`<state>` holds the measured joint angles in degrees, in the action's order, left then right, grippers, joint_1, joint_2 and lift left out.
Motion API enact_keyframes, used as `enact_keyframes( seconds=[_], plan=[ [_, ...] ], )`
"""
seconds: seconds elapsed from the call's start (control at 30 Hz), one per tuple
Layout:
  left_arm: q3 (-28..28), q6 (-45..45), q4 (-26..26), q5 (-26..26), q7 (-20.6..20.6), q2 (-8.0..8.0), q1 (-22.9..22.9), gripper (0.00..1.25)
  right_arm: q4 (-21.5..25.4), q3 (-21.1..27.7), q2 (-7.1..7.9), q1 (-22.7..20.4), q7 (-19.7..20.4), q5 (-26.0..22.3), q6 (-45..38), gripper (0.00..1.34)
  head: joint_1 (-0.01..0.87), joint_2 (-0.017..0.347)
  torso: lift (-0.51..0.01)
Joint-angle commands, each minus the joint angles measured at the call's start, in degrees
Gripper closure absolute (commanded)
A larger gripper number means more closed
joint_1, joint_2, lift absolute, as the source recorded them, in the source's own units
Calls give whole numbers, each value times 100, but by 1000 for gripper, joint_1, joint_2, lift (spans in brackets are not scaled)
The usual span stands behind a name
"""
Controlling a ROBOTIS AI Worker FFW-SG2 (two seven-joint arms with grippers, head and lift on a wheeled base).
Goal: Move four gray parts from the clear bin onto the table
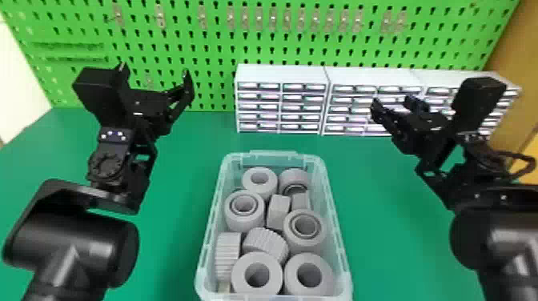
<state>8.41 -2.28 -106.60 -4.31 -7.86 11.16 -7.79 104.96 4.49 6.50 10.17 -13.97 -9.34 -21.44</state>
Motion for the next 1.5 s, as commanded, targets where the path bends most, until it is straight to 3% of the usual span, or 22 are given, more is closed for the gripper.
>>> enact_keyframes(
  seconds=[0.0, 1.47],
  plan=[
    [2, 0, -1, 0, 4, 0, 23, 163, 7, -1, 9, -15, 0, -6, 0, 510, 678, 34, -50],
    [-24, -9, -1, 18, 13, 0, 67, 162, 78, -9, 9, -24, 0, -59, -35, 512, 678, 34, -50]
  ],
)
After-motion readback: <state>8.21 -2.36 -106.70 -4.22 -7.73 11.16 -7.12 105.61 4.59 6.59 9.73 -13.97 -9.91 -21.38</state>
